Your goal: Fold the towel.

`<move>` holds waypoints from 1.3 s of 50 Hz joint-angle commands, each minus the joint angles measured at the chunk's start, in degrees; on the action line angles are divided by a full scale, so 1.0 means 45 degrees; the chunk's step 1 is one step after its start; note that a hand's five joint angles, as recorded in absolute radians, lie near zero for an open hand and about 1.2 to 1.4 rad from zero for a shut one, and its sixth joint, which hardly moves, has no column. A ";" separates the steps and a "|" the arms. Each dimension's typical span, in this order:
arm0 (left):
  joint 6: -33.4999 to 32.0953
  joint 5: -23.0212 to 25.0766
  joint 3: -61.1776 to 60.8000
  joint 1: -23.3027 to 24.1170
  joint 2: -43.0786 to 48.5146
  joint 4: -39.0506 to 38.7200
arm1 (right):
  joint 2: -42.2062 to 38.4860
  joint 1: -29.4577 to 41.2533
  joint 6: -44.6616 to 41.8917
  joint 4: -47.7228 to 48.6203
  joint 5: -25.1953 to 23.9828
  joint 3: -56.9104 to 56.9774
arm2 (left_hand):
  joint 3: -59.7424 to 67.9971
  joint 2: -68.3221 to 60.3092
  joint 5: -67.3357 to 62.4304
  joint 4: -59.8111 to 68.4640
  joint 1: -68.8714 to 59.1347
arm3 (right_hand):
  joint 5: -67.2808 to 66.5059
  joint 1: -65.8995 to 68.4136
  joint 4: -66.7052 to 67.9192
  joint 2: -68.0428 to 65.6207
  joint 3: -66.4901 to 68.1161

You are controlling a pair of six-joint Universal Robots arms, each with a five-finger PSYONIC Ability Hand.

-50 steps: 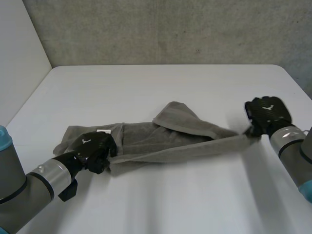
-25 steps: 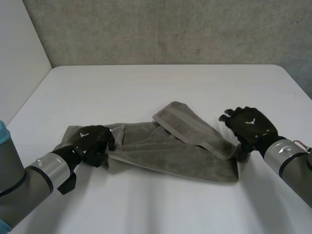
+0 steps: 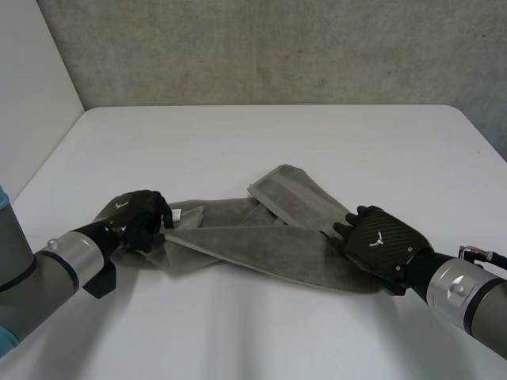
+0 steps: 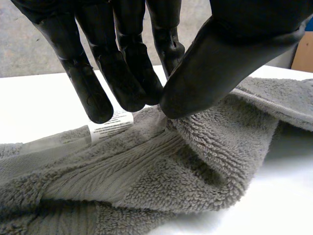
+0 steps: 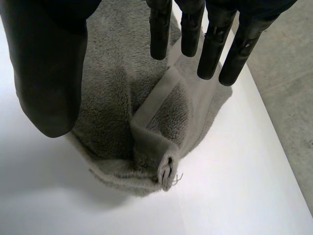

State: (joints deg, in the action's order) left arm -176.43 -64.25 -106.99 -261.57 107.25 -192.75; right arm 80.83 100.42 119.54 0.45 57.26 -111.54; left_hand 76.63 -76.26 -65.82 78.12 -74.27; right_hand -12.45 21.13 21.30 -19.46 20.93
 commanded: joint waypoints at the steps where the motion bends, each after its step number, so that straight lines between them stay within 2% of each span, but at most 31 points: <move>1: 0.0106 0.0001 0.0144 -0.0057 0.0191 0.0100 | -0.0638 0.0048 -0.0138 0.0017 0.0283 0.0061 | 0.0748 -0.0831 -0.0928 0.0418 -0.1272 | -0.0056 0.0349 0.0310 -0.0721 0.0392; 12: 0.0575 -0.0038 0.0280 -0.0115 0.0210 0.0119 | -0.1224 0.0009 -0.0158 0.0017 0.0283 0.0158 | 0.0748 -0.0831 -0.0928 0.0418 -0.1272 | -0.0094 0.0386 0.0347 -0.0758 0.0430; 16: 0.0594 -0.0019 0.0261 -0.0174 0.0210 0.0139 | -0.1498 0.0009 -0.0431 0.0154 0.0322 0.0158 | 0.0748 -0.0831 -0.0928 0.0418 -0.1272 | -0.0991 0.1283 0.1244 -0.1655 0.1327; 19: 0.0594 -0.0019 0.0241 -0.0193 0.0191 0.0197 | -0.1791 0.0009 -0.0763 0.0212 0.0557 0.0197 | 0.0748 -0.0831 -0.0928 0.0418 -0.1272 | -0.1776 0.2068 0.2029 -0.2440 0.2112; 21: 0.0575 -0.0019 0.0261 -0.0213 0.0191 0.0275 | -0.2063 0.0009 -0.1191 0.0367 0.1217 0.0295 | 0.0748 -0.0831 -0.0928 0.0418 -0.1272 | -0.2371 0.2663 0.2624 -0.3035 0.2707; 25: 0.0594 0.0001 0.0280 -0.0252 0.0171 0.0315 | -0.2201 -0.0010 -0.1486 0.0447 0.1709 0.0412 | 0.0748 -0.0831 -0.0928 0.0418 -0.1272 | -0.3271 0.3563 0.3525 -0.3936 0.3607; 27: 0.0594 0.0001 0.0280 -0.0368 0.0152 0.0354 | -0.2240 -0.0030 -0.1564 0.0447 0.1826 0.0548 | 0.0748 -0.0831 -0.0928 0.0418 -0.1272 | -0.5391 0.5683 0.5645 -0.6056 0.5727; 28: 0.0594 0.0001 0.0280 -0.0369 0.0152 0.0354 | -0.2240 -0.0030 -0.1564 0.0447 0.1826 0.0549 | 0.0748 -0.0831 -0.0928 0.0418 -0.1272 | -0.5401 0.5694 0.5655 -0.6066 0.5738; 32: 0.0555 0.0020 0.0416 -0.0564 0.0093 0.0490 | -0.2104 0.0028 -0.1447 0.0427 0.1826 0.0861 | 0.0748 -0.0831 -0.0928 0.0418 -0.1272 | -1.1216 1.1509 1.1470 -1.1881 1.1552; 33: 0.0555 0.0020 0.0417 -0.0564 0.0093 0.0490 | -0.2103 0.0029 -0.1447 0.0427 0.1826 0.0862 | 0.0748 -0.0831 -0.0928 0.0418 -0.1272 | -1.1233 1.1525 1.1486 -1.1897 1.1569; 34: 0.0536 0.0020 0.0514 -0.0564 0.0093 0.0510 | -0.2064 0.0125 -0.1350 0.0427 0.1826 0.1055 | 0.0748 -0.0831 -0.0928 0.0418 -0.1272 | -1.2774 1.3066 1.3028 -1.3439 1.3110; 37: 0.0497 0.0040 0.0808 -0.0584 0.0093 0.0510 | -0.1987 0.0340 -0.1097 0.0408 0.1904 0.1601 | 0.0748 -0.0831 -0.0928 0.0418 -0.1272 | -1.2790 1.3082 1.3043 -1.3454 1.3126; 39: 0.0536 0.0020 0.1545 -0.0545 0.0190 0.0510 | -0.1947 0.1176 -0.0221 0.0427 0.1924 0.2749 | 0.0748 -0.0831 -0.0928 0.0418 -0.1272 | -1.2790 1.3082 1.3043 -1.3454 1.3126; 43: 0.0536 0.0001 0.2839 -0.0506 0.0503 0.0451 | -0.2279 0.1767 0.1151 0.0466 0.1924 0.4592 | 0.0748 -0.0831 -0.0928 0.0418 -0.1272 | -1.2790 1.3082 1.3043 -1.3454 1.3126; 45: 0.0536 -0.0155 0.5033 -0.0311 0.1261 0.0490 | -0.3192 0.2234 0.2667 0.0602 0.2117 0.7253 | 0.0748 -0.0831 -0.0928 0.0418 -0.1272 | -1.2790 1.3082 1.3043 -1.3454 1.3126; 46: 0.0516 -0.0175 0.6419 -0.0214 0.1632 0.0510 | -0.3197 0.2236 0.2674 0.0603 0.2119 0.7268 | 0.0748 -0.0831 -0.0928 0.0418 -0.1272 | -1.2790 1.3082 1.3043 -1.3454 1.3126; 47: 0.0516 -0.0175 0.6432 -0.0213 0.1636 0.0510 | -0.3680 0.2506 0.3409 0.0641 0.2506 0.9027 | 0.0748 -0.0831 -0.0928 0.0418 -0.1272 | -1.2790 1.3082 1.3043 -1.3454 1.3126; 48: 0.0536 -0.0194 0.7902 -0.0077 0.1984 0.0529 | -0.4130 0.2818 0.4151 0.0642 0.2993 1.0901 | 0.0748 -0.0831 -0.0928 0.0418 -0.1272 | -1.2790 1.3082 1.3043 -1.3454 1.3126; 49: 0.0536 -0.0195 0.7917 -0.0076 0.1988 0.0529 | -0.4134 0.2822 0.4159 0.0642 0.2998 1.0920 | 0.0748 -0.0831 -0.0928 0.0418 -0.1272 | -1.2790 1.3082 1.3043 -1.3454 1.3126; 51: 0.0497 -0.0408 1.1026 0.0196 0.2590 0.0413 | -0.5008 0.2997 0.5616 0.0739 0.4047 1.4438 | 0.0748 -0.0831 -0.0928 0.0418 -0.1272 | -1.2790 1.3082 1.3043 -1.3454 1.3126; 52: 0.0497 -0.0410 1.1042 0.0197 0.2593 0.0412 | -0.5013 0.2997 0.5623 0.0739 0.4053 1.4455 | 0.0748 -0.0831 -0.0928 0.0418 -0.1272 | -1.2790 1.3082 1.3043 -1.3454 1.3126; 54: 0.0458 -0.0954 1.3861 0.0217 0.3060 0.0354 | -0.5888 0.2978 0.7061 0.1283 0.4966 1.7778 | 0.0748 -0.0831 -0.0928 0.0418 -0.1272 | -1.2790 1.3082 1.3043 -1.3454 1.3126; 55: 0.0458 -0.0956 1.3874 0.0217 0.3062 0.0354 | -0.5892 0.2978 0.7069 0.1286 0.4971 1.7795 | 0.0748 -0.0831 -0.0928 0.0418 -0.1272 | -1.2790 1.3082 1.3043 -1.3454 1.3126; 56: 0.0458 -0.1304 1.5286 0.0236 0.3313 0.0199 | -0.6221 0.2978 0.7591 0.1596 0.5280 1.8839 | 0.0748 -0.0831 -0.0928 0.0418 -0.1272 | -1.2790 1.3082 1.3043 -1.3454 1.3126; 57: 0.0477 -0.1540 1.6402 0.0236 0.3509 -0.0015 | -0.6224 0.2978 0.7596 0.1599 0.5283 1.8850 | 0.0748 -0.0831 -0.0928 0.0418 -0.1272 | -1.2790 1.3082 1.3043 -1.3454 1.3126; 60: 0.0419 -0.1757 1.7834 0.0217 0.3745 -0.0542 | -0.6906 0.2978 0.8902 0.2028 0.6161 2.1228 | 0.0748 -0.0831 -0.0928 0.0418 -0.1272 | -1.2790 1.3082 1.3043 -1.3454 1.3126; 65: 0.0360 -0.1757 1.7722 0.0217 0.3648 -0.1053 | -0.7045 0.2958 0.8963 0.1794 0.6162 2.1350 | 0.0748 -0.0831 -0.0928 0.0418 -0.1272 | -1.2790 1.3082 1.3043 -1.3454 1.3126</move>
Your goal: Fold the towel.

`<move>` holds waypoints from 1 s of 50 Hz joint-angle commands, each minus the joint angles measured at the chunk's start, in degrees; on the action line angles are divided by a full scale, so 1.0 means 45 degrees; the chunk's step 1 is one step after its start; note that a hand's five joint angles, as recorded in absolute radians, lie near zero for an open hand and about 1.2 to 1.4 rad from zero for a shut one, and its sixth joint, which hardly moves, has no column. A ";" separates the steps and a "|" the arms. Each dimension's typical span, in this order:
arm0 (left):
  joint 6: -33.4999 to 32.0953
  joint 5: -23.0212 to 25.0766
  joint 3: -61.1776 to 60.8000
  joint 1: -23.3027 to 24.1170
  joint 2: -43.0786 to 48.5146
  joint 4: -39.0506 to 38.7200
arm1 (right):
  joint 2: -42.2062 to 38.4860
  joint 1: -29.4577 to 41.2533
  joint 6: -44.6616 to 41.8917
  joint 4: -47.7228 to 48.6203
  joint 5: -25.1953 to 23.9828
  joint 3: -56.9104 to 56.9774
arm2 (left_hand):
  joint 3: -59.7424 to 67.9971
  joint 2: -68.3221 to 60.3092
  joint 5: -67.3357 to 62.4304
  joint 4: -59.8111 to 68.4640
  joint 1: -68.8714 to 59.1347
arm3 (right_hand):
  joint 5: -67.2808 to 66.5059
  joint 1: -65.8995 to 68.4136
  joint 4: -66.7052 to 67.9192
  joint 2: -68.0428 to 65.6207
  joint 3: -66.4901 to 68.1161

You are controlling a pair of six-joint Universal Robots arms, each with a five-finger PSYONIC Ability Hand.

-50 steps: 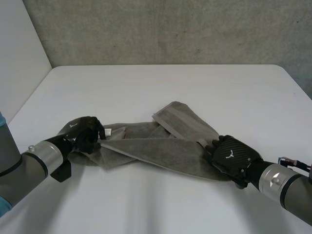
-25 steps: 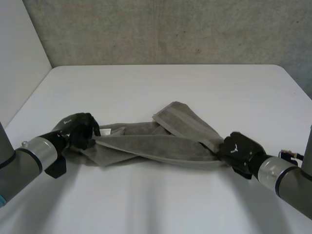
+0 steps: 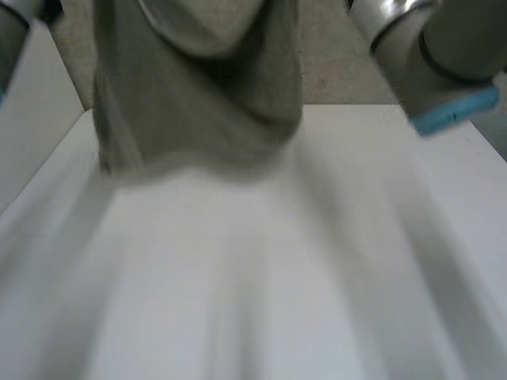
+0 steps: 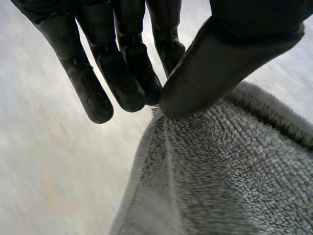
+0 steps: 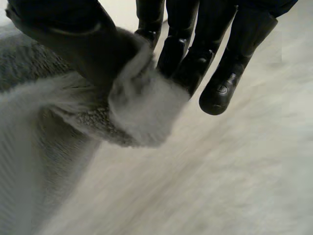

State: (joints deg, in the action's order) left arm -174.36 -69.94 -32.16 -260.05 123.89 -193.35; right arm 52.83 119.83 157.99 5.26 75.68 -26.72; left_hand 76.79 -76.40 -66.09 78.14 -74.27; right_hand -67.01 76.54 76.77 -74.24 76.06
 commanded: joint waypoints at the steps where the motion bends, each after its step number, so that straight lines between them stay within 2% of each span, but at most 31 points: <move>1: -0.0119 -0.0454 0.0648 -0.0142 -0.0090 -0.0921 | -0.0803 -0.1355 0.0419 0.0591 0.2050 0.2288 | 0.0714 -0.0800 -0.0868 0.0413 -0.1273 | -0.0664 0.0769 0.0717 -0.1280 0.0876; 5: -0.0198 -0.0473 -0.0938 -0.0415 -0.0344 -0.0823 | -0.0705 -0.1453 0.0360 0.0140 0.1894 0.1642 | 0.0714 -0.0800 -0.0868 0.0413 -0.1273 | -0.0664 0.0769 0.0717 -0.1280 0.0876; 7: -0.0508 -0.0454 -0.3153 -0.0823 -0.0869 -0.0823 | -0.0725 -0.1725 0.0321 -0.0772 0.1370 0.1040 | 0.0714 -0.0800 -0.0868 0.0413 -0.1273 | -0.0664 0.0769 0.0717 -0.1280 0.0876; 8: -0.0510 -0.0454 -0.3165 -0.0825 -0.0872 -0.0823 | -0.0725 -0.1726 0.0321 -0.0778 0.1367 0.1036 | 0.0714 -0.0800 -0.0868 0.0413 -0.1273 | -0.0664 0.0769 0.0717 -0.1280 0.0876; 10: -0.1093 -0.0376 -0.5710 -0.1350 -0.1319 -0.0920 | -0.0861 -0.1843 -0.0144 -0.2467 0.0532 0.0201 | 0.0714 -0.0800 -0.0868 0.0413 -0.1273 | -0.0664 0.0769 0.0717 -0.1280 0.0876; 13: -0.1487 -0.0258 -0.6954 -0.1489 -0.1477 -0.0941 | -0.0881 -0.1843 -0.0538 -0.3180 0.0234 -0.0311 | 0.0714 -0.0800 -0.0868 0.0413 -0.1273 | -0.0664 0.0769 0.0717 -0.1280 0.0876; 15: -0.2284 0.0266 -0.9092 -0.1470 -0.1691 -0.0941 | -0.0843 -0.1863 -0.1666 -0.4483 -0.0252 -0.2098 | 0.0714 -0.0800 -0.0868 0.0413 -0.1273 | -0.0664 0.0769 0.0717 -0.1280 0.0876; 16: -0.2288 0.0269 -0.9102 -0.1470 -0.1692 -0.0941 | -0.0842 -0.1863 -0.1671 -0.4489 -0.0254 -0.2108 | 0.0714 -0.0800 -0.0868 0.0413 -0.1273 | -0.0664 0.0769 0.0717 -0.1280 0.0876; 17: -0.2636 0.0675 -1.0108 -0.1509 -0.1711 -0.0921 | -0.0687 -0.1882 -0.2096 -0.4875 -0.0351 -0.3268 | 0.0714 -0.0800 -0.0868 0.0413 -0.1273 | -0.0664 0.0769 0.0717 -0.1280 0.0876; 20: -0.3281 0.1399 -1.1867 -0.1470 -0.1711 -0.0940 | -0.0123 -0.1882 -0.2567 -0.4667 -0.0682 -0.5787 | 0.0714 -0.0800 -0.0868 0.0413 -0.1273 | -0.0664 0.0769 0.0717 -0.1280 0.0876; 21: -0.3554 0.1673 -1.2591 -0.1431 -0.1692 -0.0921 | -0.0119 -0.1882 -0.2569 -0.4664 -0.0684 -0.5800 | 0.0714 -0.0800 -0.0868 0.0413 -0.1273 | -0.0664 0.0769 0.0717 -0.1280 0.0876; 23: -0.3731 0.1849 -1.3178 -0.1411 -0.1673 -0.0921 | 0.0833 -0.1902 -0.2687 -0.3791 -0.0976 -0.8307 | 0.0714 -0.0800 -0.0868 0.0413 -0.1273 | -0.0664 0.0769 0.0717 -0.1280 0.0876; 24: -0.3830 0.1928 -1.3648 -0.1392 -0.1672 -0.0863 | 0.0838 -0.1902 -0.2687 -0.3786 -0.0977 -0.8319 | 0.0714 -0.0800 -0.0868 0.0413 -0.1273 | -0.0664 0.0769 0.0717 -0.1280 0.0876; 26: -0.3889 0.1949 -1.4059 -0.1353 -0.1692 -0.0805 | 0.1790 -0.1902 -0.2648 -0.2600 -0.0997 -1.0283 | 0.0714 -0.0800 -0.0868 0.0413 -0.1273 | -0.0664 0.0769 0.0717 -0.1280 0.0876; 30: -0.3889 0.1949 -1.4649 -0.1333 -0.1731 -0.0784 | 0.2922 -0.1863 -0.2472 -0.1564 -0.0997 -1.1925 | 0.0714 -0.0800 -0.0868 0.0413 -0.1273 | -0.0664 0.0769 0.0717 -0.1280 0.0876; 42: -0.3928 0.1793 -1.5020 -0.1450 -0.1809 -0.0960 | 0.4021 -0.2663 -0.1984 -0.0856 -0.0762 -1.4179 | 0.0497 -0.0583 -0.0651 0.0196 -0.1056 | -0.0664 0.0769 0.0717 -0.1280 0.0876; 43: -0.3928 0.1793 -1.5001 -0.1431 -0.1770 -0.1018 | 0.4234 -0.2799 -0.1674 -0.0643 -0.0762 -1.4527 | -0.2244 0.2157 0.2090 -0.2545 0.1684 | -0.0664 0.0769 0.0717 -0.1280 0.0876; 44: -0.3928 0.1793 -1.5001 -0.1431 -0.1770 -0.1019 | 0.4410 -0.2916 -0.1381 -0.0448 -0.0801 -1.4898 | -0.2271 0.2185 0.2117 -0.2572 0.1712 | -0.0664 0.0769 0.0717 -0.1280 0.0876; 45: -0.3928 0.1773 -1.5001 -0.1431 -0.1693 -0.1096 | 0.4412 -0.2917 -0.1378 -0.0446 -0.0801 -1.4901 | -0.4307 0.4220 0.4153 -0.4608 0.3747 | -0.0664 0.0769 0.0717 -0.1280 0.0876; 49: -0.3928 0.1753 -1.5040 -0.1411 -0.1555 -0.1566 | 0.4724 -0.3287 -0.1163 0.0119 -0.0919 -1.5778 | -0.5935 0.5848 0.5781 -0.6236 0.5375 | -0.0664 0.0769 0.0717 -0.1280 0.0876; 50: -0.3928 0.1753 -1.5059 -0.1411 -0.1497 -0.1914 | 0.4724 -0.3288 -0.1163 0.0121 -0.0919 -1.5780 | -0.7304 0.7218 0.7150 -0.7605 0.6745 | -0.0664 0.0769 0.0717 -0.1280 0.0876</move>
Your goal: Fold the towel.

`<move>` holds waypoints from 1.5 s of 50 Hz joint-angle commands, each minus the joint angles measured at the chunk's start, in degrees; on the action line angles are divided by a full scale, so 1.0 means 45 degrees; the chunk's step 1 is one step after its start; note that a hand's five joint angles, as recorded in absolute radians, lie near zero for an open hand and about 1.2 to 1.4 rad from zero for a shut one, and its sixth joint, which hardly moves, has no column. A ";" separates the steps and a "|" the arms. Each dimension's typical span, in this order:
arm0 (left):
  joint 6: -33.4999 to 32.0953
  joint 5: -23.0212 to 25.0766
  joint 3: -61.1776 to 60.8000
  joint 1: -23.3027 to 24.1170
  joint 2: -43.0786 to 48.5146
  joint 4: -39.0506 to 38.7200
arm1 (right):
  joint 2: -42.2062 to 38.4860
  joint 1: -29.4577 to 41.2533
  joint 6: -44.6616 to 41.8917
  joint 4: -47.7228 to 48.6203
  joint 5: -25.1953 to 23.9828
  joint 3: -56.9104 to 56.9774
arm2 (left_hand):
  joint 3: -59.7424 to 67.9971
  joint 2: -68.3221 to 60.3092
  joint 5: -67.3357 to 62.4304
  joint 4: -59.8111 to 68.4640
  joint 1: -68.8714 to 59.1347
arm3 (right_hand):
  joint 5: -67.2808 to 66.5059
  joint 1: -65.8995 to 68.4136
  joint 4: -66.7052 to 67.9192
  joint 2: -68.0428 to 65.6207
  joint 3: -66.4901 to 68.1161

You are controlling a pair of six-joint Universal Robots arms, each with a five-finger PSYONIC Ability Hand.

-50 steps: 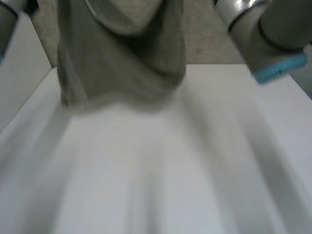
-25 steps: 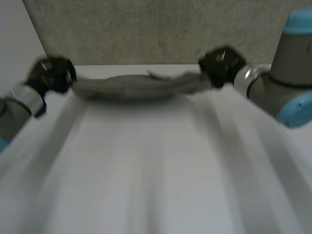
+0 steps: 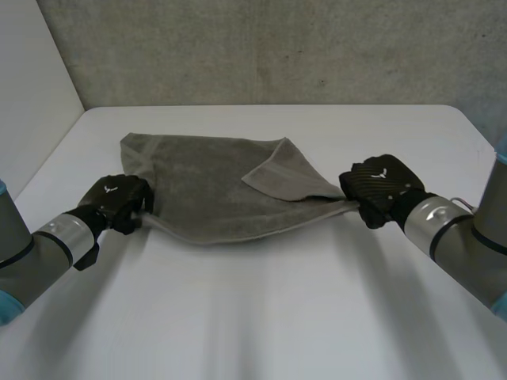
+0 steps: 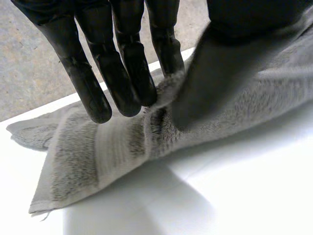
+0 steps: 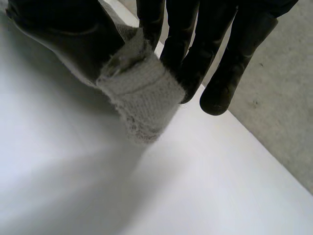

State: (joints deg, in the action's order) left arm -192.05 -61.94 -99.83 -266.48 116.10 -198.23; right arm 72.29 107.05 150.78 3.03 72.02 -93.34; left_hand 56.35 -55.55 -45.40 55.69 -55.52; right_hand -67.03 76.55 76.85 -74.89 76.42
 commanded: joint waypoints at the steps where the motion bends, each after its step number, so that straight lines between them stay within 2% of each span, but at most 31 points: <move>1: 0.0021 -0.0064 -0.0041 0.0057 0.0410 -0.1200 | 0.0498 -0.0565 0.0477 0.0732 -0.0126 -0.1171 | -0.3331 0.3154 0.3121 -0.3184 0.3147 | -0.0659 0.0766 0.0700 -0.1136 0.0796; 9: 0.0216 -0.0708 0.0095 0.0115 0.1152 -0.1907 | 0.0538 -0.0782 0.0477 0.1143 -0.0126 -0.1719 | -0.3448 0.3271 0.3238 -0.3302 0.3264 | -0.0659 0.0766 0.0700 -0.1136 0.0796; 21: 0.0842 -0.0728 0.0388 0.0838 0.1486 -0.2024 | 0.0421 -0.0859 0.0595 0.1280 -0.0126 -0.1915 | -0.3972 0.3795 0.3762 -0.3825 0.3788 | -0.0659 0.0766 0.0700 -0.1136 0.0796; 29: 0.1310 -0.0826 0.1287 0.1346 0.2443 -0.2005 | 0.0421 -0.0879 0.0614 0.1377 -0.0107 -0.1954 | -0.3972 0.3795 0.3762 -0.3825 0.3788 | -0.0659 0.0766 0.0700 -0.1136 0.0796; 42: 0.1213 -0.2134 0.2127 0.1405 0.3048 -0.2005 | 0.0421 -0.1269 0.0614 0.1417 -0.0087 -0.1818 | -0.3822 0.3645 0.3612 -0.3676 0.3638 | -0.0659 0.0766 0.0700 -0.1136 0.0796; 48: 0.1213 -0.2642 0.2185 0.1190 0.2872 -0.2005 | 0.0401 -0.1464 0.0614 0.1436 -0.0087 -0.1739 | -0.3822 0.3645 0.3612 -0.3676 0.3638 | -0.0659 0.0766 0.0700 -0.1136 0.0796; 53: 0.1193 -0.3480 0.2068 0.1053 0.2463 -0.1966 | 0.0323 -0.1543 0.0595 0.1475 -0.0068 -0.1720 | -0.3785 0.3608 0.3575 -0.3639 0.3601 | -0.0659 0.0766 0.0700 -0.1136 0.0796; 59: 0.1193 -0.3814 0.1951 0.0975 0.2150 -0.1829 | 0.0304 -0.1680 0.0614 0.1807 0.0049 -0.1739 | -0.3673 0.3496 0.3463 -0.3526 0.3489 | -0.0659 0.0766 0.0700 -0.1136 0.0796; 64: 0.1174 -0.3834 0.1775 0.0936 0.1935 -0.1809 | 0.0323 -0.1660 0.0673 0.1827 0.0049 -0.1817 | -0.1318 0.1141 0.1108 -0.1172 0.1134 | -0.0659 0.0766 0.0700 -0.1136 0.0796; 66: 0.1154 -0.3834 0.1639 0.0936 0.1838 -0.1809 | 0.0343 -0.1660 0.0692 0.1847 0.0049 -0.1837 | 0.1439 -0.1616 -0.1649 0.1586 -0.1623 | -0.0659 0.0766 0.0700 -0.1136 0.0796; 70: 0.1017 -0.3814 0.1580 0.0936 0.1740 -0.1790 | 0.0343 -0.1660 0.0751 0.1924 0.0049 -0.1895 | 0.2794 -0.2971 -0.3004 0.2940 -0.2978 | -0.0659 0.0766 0.0700 -0.1136 0.0796; 71: 0.0921 -0.3795 0.1522 0.0936 0.1720 -0.1790 | 0.0343 -0.1660 0.0751 0.1925 0.0049 -0.1895 | 0.4940 -0.5117 -0.5150 0.5087 -0.5124 | -0.0659 0.0766 0.0700 -0.1136 0.0796; 75: 0.0724 -0.3736 0.1502 0.0955 0.1720 -0.1692 | 0.0343 -0.1641 0.0770 0.2042 0.0069 -0.1954 | 0.5256 -0.5433 -0.5466 0.5403 -0.5440 | -0.0659 0.0766 0.0700 -0.1136 0.0796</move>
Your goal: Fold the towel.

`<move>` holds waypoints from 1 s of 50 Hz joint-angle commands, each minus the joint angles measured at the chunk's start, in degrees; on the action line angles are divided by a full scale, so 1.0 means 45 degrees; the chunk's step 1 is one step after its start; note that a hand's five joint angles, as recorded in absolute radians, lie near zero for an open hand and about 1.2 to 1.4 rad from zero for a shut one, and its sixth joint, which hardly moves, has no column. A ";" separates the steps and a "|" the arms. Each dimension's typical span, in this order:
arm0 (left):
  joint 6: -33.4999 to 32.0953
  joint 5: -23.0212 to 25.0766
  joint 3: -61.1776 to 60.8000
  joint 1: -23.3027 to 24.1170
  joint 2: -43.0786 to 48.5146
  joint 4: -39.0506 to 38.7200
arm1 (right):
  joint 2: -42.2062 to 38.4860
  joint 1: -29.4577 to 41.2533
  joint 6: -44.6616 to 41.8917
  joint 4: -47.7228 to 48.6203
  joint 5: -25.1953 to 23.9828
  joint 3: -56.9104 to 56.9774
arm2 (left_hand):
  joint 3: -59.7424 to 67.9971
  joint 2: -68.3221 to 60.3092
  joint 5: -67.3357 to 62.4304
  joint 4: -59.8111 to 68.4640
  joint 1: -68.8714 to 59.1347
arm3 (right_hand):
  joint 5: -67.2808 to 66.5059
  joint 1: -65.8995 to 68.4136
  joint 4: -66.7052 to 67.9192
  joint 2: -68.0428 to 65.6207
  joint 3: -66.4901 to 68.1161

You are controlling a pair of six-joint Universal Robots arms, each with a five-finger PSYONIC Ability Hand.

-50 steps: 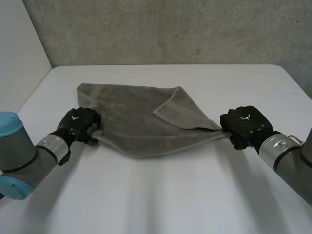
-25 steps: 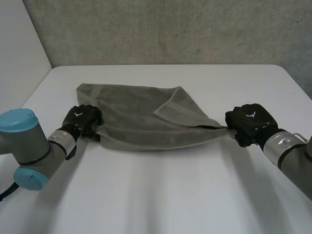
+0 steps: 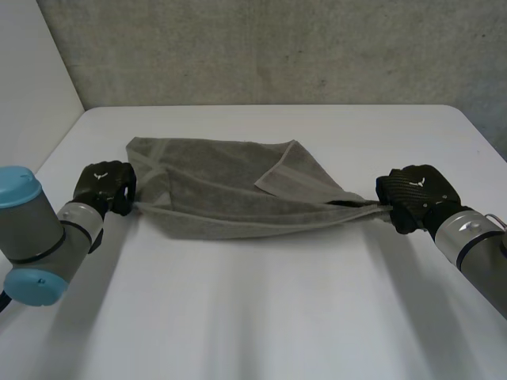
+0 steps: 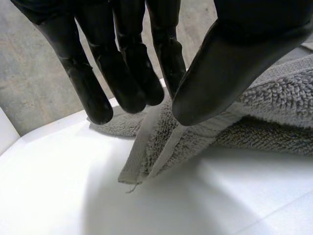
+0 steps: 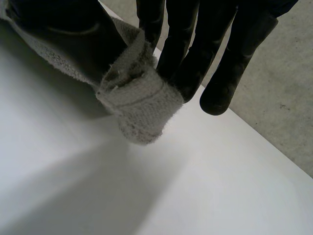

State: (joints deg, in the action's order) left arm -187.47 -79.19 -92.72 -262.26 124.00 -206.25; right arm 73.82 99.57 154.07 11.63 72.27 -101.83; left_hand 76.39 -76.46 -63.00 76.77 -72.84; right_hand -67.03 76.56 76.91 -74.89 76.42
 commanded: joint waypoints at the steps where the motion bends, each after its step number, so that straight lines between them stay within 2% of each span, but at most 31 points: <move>1: -0.0389 0.0136 -0.0078 0.0019 -0.0036 0.0189 | 0.0022 0.0022 0.0040 0.0150 0.0015 -0.0067 | 0.0801 -0.0786 -0.1556 0.0717 -0.1591 | -0.0659 0.0765 0.0687 -0.1136 0.0795; 9: -0.0468 0.0664 -0.0215 0.0019 0.0003 0.0639 | 0.0022 0.0061 0.0021 0.0150 0.0015 -0.0126 | 0.0801 -0.0786 -0.1556 0.0717 -0.1591 | -0.0659 0.0765 0.0687 -0.1136 0.0795; 11: -0.0449 0.0840 -0.0293 0.0019 0.0022 0.0639 | 0.0003 0.0061 0.0021 0.0131 -0.0004 -0.0145 | -0.0053 0.0069 -0.0701 -0.0138 -0.0736 | -0.0659 0.0765 0.0687 -0.1136 0.0795; 12: -0.0468 0.0994 -0.0351 0.0019 0.0022 0.0639 | 0.0002 0.0061 0.0021 0.0131 -0.0004 -0.0146 | -0.2681 0.2696 0.1927 -0.2765 0.1891 | -0.0659 0.0765 0.0687 -0.1136 0.0795; 13: -0.0488 0.1112 -0.0371 0.0019 0.0022 0.0639 | 0.0002 0.0061 0.0021 0.0131 -0.0004 -0.0146 | -0.3928 0.3944 0.3174 -0.4013 0.3139 | -0.0659 0.0765 0.0687 -0.1136 0.0795; 31: -0.0488 0.1211 -0.0449 0.0019 0.0042 0.0581 | 0.0002 0.0061 0.0001 0.0151 -0.0004 -0.0146 | -0.4763 0.4778 0.4008 -0.4847 0.3973 | -0.0659 0.0765 0.0687 -0.1136 0.0795; 35: -0.0488 0.1230 -0.0449 0.0019 0.0139 0.0561 | -0.0017 0.0100 -0.0018 0.0151 -0.0004 -0.0146 | -0.5881 0.5896 0.5126 -0.5965 0.5091 | -0.0659 0.0765 0.0687 -0.1136 0.0795; 50: -0.0507 0.1230 -0.0196 0.0117 0.0764 0.0347 | -0.0037 0.0100 -0.0018 0.0170 -0.0004 -0.0146 | -0.6109 0.6125 0.5355 -0.6194 0.5320 | -0.0659 0.0765 0.0687 -0.1136 0.0795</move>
State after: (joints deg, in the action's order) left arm -189.70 -73.65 -94.28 -261.82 126.36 -204.02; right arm 73.68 99.97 153.98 12.35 72.25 -102.48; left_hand 50.71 -50.39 -39.36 50.45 -50.00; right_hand -67.03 76.56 76.91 -74.89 76.42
